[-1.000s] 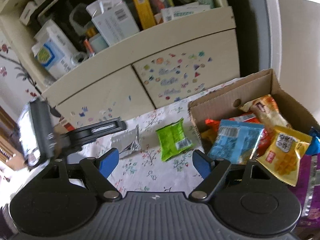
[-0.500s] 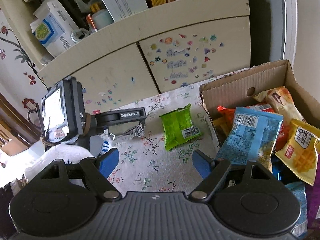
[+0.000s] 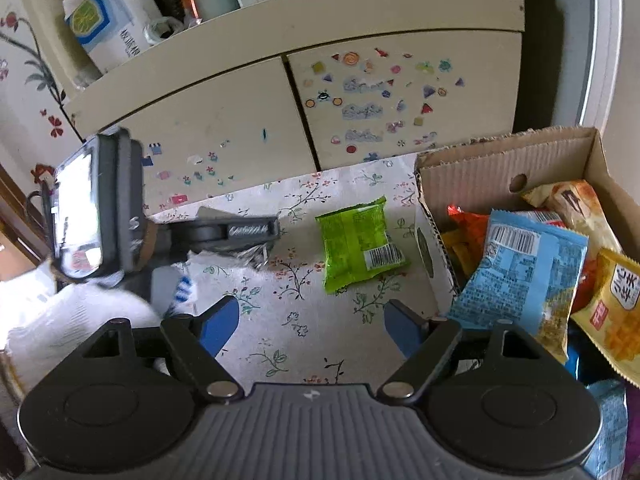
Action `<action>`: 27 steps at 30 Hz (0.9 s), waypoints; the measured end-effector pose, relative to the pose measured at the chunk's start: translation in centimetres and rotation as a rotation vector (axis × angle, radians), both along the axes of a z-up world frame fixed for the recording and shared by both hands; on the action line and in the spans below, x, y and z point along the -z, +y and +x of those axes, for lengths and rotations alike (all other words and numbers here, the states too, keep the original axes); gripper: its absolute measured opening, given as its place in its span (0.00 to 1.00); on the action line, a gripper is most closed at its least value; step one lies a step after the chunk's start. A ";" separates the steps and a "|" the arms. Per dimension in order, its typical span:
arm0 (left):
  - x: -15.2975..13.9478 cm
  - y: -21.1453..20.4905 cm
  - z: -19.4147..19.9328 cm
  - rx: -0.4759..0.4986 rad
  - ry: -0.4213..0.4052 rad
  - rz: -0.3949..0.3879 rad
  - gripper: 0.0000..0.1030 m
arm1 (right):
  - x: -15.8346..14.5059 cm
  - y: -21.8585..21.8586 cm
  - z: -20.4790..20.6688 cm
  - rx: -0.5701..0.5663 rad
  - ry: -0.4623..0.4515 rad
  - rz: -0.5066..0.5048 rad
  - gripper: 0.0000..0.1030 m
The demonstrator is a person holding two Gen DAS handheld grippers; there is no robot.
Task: Organize snacks
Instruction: 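Grasp the green bag with the right tool while the left tool holds the silver bag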
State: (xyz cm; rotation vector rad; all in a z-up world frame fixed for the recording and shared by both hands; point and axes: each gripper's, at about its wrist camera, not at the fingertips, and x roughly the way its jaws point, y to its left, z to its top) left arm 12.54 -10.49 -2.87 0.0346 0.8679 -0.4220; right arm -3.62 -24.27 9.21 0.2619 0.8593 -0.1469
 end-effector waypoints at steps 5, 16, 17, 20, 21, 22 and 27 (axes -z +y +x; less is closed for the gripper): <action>-0.5 2.5 -2.2 0.019 0.025 0.013 0.68 | 0.1 0.3 0.5 -0.023 -0.030 -0.042 0.83; -1.0 8.3 -6.8 -0.038 0.079 0.008 0.68 | 2.6 1.8 4.3 -0.039 -0.060 -0.209 0.82; -1.0 8.2 -7.2 -0.030 0.072 0.017 0.69 | 2.8 1.7 4.6 -0.024 -0.061 -0.221 0.82; -0.9 8.0 -7.7 -0.018 0.054 0.038 0.69 | 3.4 1.1 5.5 0.005 -0.058 -0.200 0.82; -0.9 7.9 -7.6 -0.020 0.054 0.037 0.69 | 3.6 0.8 5.7 0.016 -0.056 -0.195 0.82; -0.9 7.9 -7.5 -0.024 0.057 0.036 0.69 | 3.8 0.6 5.9 0.027 -0.054 -0.194 0.83; -0.8 7.8 -7.3 -0.028 0.057 0.034 0.69 | 5.0 0.2 7.2 0.021 -0.027 -0.163 0.88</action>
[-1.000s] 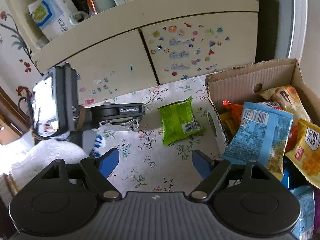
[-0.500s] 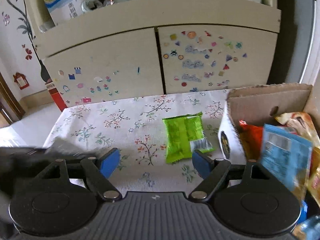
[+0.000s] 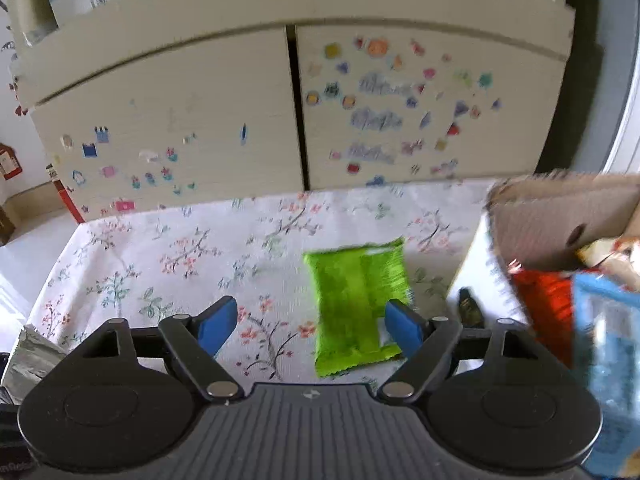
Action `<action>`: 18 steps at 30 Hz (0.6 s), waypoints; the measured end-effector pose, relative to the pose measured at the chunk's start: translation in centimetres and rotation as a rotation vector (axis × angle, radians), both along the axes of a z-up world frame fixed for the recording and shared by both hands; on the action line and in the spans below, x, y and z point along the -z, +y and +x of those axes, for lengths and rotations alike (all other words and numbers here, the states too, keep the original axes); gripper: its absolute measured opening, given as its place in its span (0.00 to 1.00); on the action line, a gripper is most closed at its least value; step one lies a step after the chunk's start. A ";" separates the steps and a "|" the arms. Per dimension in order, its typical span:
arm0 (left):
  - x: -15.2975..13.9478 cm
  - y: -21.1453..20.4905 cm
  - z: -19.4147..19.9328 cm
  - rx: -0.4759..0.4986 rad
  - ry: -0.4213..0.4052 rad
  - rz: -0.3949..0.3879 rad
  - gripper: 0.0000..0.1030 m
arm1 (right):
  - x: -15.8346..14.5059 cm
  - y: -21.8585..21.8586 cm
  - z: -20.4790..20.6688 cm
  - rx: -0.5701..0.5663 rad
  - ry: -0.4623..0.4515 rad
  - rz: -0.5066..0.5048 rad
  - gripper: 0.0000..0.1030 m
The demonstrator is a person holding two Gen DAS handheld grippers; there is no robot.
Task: Organize snacks
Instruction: 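Grasp the green bag with the right tool while the left tool holds the silver bag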
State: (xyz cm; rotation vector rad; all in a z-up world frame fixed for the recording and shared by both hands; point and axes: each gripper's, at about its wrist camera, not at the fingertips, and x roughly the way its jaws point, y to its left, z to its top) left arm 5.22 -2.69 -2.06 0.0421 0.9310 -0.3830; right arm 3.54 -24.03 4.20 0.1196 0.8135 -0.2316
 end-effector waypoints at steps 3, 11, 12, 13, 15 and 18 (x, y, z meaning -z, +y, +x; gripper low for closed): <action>0.1 0.0 -0.1 0.003 -0.005 0.002 0.70 | -0.1 0.2 -0.2 -0.049 -0.023 0.056 0.89; 0.1 -0.1 -0.2 0.008 -0.013 0.009 0.72 | -1.0 0.0 -1.3 -0.017 -0.114 0.093 0.87; 0.1 -0.2 -0.2 0.010 -0.015 0.010 0.72 | -1.1 0.1 -1.3 -0.003 -0.114 0.065 0.87; 0.1 -0.2 -0.2 0.012 -0.016 0.012 0.72 | -1.0 0.2 -1.1 0.009 -0.105 0.040 0.87; 0.2 -0.3 -0.3 0.014 -0.020 0.016 0.72 | -0.5 0.0 -0.5 0.018 -0.066 0.018 0.87; 0.3 -0.7 -0.4 0.025 -0.028 0.035 0.75 | 0.5 0.0 0.2 0.047 -0.018 0.020 0.88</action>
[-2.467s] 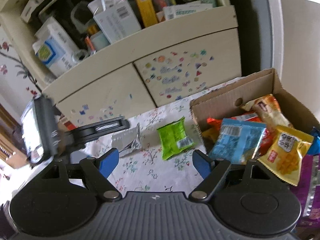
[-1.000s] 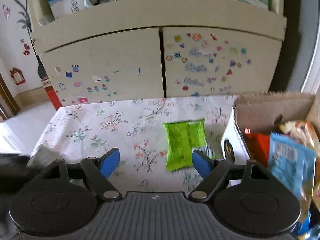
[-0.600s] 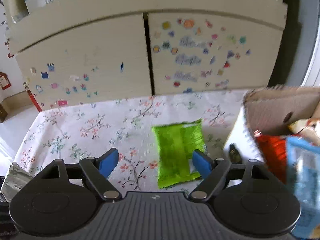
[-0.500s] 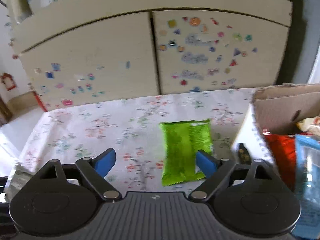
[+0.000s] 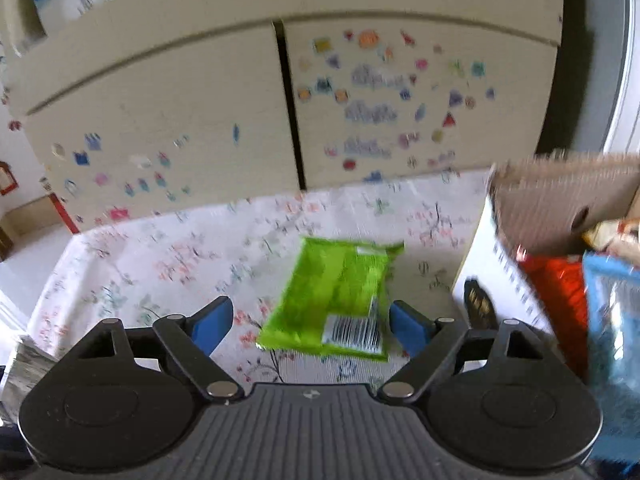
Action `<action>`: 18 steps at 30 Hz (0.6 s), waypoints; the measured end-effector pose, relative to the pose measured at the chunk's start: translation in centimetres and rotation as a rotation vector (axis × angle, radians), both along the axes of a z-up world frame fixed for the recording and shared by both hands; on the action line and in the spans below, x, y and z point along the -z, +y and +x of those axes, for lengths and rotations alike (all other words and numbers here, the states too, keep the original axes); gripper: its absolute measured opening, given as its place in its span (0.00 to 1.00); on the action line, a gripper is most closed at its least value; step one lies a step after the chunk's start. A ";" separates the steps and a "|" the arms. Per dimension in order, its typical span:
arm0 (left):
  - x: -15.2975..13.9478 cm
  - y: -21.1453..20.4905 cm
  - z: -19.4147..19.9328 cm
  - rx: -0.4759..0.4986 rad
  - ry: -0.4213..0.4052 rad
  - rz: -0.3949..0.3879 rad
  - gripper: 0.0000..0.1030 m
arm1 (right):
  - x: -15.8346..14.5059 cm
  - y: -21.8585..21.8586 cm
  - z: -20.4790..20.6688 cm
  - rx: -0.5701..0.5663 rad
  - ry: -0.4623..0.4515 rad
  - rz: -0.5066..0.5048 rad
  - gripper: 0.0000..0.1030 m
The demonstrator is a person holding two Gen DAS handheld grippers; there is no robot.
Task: Organize snacks
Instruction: 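Grasp the green bag with the right tool while the left tool holds the silver bag, then regrasp the silver foil bag with the left tool while the right tool lifts the green bag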
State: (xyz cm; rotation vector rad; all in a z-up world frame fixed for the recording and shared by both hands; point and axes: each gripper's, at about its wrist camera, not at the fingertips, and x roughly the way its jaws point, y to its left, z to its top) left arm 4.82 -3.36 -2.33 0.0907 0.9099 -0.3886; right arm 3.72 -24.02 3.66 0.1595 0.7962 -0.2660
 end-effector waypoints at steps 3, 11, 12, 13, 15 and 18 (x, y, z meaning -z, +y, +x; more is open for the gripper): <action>0.1 -0.3 -0.1 0.015 -0.010 0.018 0.78 | 0.5 0.3 0.3 -0.003 -0.006 -0.026 0.91; 0.5 -1.1 -0.2 0.040 -0.027 0.042 0.86 | 0.6 0.0 0.9 0.037 -0.027 -0.051 0.74; 0.4 -1.1 -0.2 0.036 -0.033 0.040 0.78 | 0.5 0.0 0.9 0.041 -0.029 -0.062 0.65; 0.3 -1.1 -0.3 0.032 -0.044 0.040 0.73 | 0.5 -0.1 0.9 0.040 -0.031 -0.066 0.62; 0.1 -1.0 -0.1 0.032 -0.041 0.032 0.68 | 0.4 -0.4 0.7 0.033 -0.033 -0.046 0.56; 0.0 -0.9 -0.2 0.021 -0.038 0.022 0.65 | 0.1 -0.6 0.0 0.028 -0.027 -0.007 0.54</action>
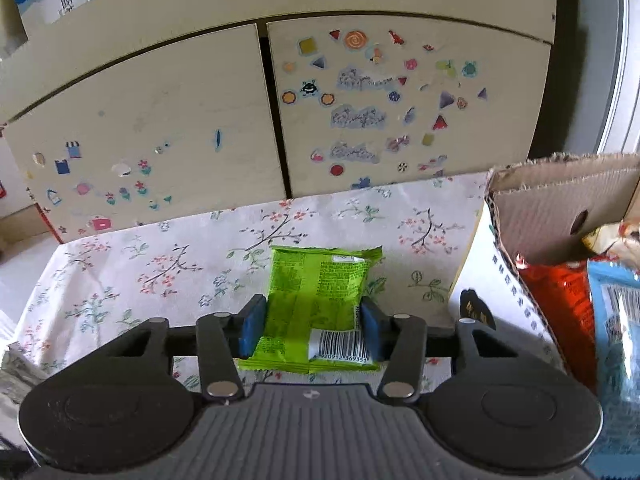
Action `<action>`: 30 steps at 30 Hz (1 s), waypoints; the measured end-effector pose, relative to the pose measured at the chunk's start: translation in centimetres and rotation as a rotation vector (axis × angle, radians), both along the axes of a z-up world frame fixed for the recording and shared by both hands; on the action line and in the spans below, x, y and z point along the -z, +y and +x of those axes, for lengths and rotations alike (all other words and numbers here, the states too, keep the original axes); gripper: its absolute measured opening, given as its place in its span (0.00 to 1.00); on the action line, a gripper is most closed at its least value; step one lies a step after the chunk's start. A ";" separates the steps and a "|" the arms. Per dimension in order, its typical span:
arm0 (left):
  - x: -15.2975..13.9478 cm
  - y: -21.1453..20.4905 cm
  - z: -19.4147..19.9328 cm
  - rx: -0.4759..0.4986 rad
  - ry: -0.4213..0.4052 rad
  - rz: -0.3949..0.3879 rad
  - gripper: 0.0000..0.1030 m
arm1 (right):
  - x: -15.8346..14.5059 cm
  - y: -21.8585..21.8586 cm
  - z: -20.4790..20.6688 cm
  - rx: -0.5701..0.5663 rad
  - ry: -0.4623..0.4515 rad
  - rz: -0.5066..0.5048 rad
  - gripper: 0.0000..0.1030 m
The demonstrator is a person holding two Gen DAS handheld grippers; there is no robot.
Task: Organize snacks
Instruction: 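Regrasp the silver foil bag with the left tool while the right tool lifts the green bag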
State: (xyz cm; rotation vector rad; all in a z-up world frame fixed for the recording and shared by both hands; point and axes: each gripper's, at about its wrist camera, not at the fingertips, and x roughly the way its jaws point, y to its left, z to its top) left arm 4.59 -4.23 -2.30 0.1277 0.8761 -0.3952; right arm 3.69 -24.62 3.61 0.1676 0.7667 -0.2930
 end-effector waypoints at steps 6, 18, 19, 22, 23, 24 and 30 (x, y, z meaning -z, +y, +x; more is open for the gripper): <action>-1.5 0.5 0.0 -0.023 0.016 -0.044 0.49 | -1.4 1.0 -1.1 -0.025 -0.010 0.028 0.54; -2.3 2.5 -0.6 -0.070 0.070 -0.141 0.43 | -4.8 0.7 -7.2 0.004 0.023 0.082 0.54; -2.4 2.8 -0.7 -0.077 0.068 -0.140 0.44 | -5.0 0.5 -7.8 0.013 0.032 0.101 0.54; -2.4 3.8 -0.8 -0.108 0.085 -0.160 0.47 | -5.9 0.3 -9.5 0.022 0.038 0.157 0.54; -2.3 4.1 -0.9 -0.117 0.093 -0.169 0.48 | -6.2 0.5 -10.1 0.020 0.035 0.169 0.54; -2.3 4.2 -1.1 -0.122 0.097 -0.173 0.49 | -6.5 0.7 -10.7 0.015 0.029 0.175 0.54; -2.1 4.4 -3.7 -0.111 0.115 -0.174 0.55 | -7.2 1.6 -11.8 -0.026 0.006 0.178 0.54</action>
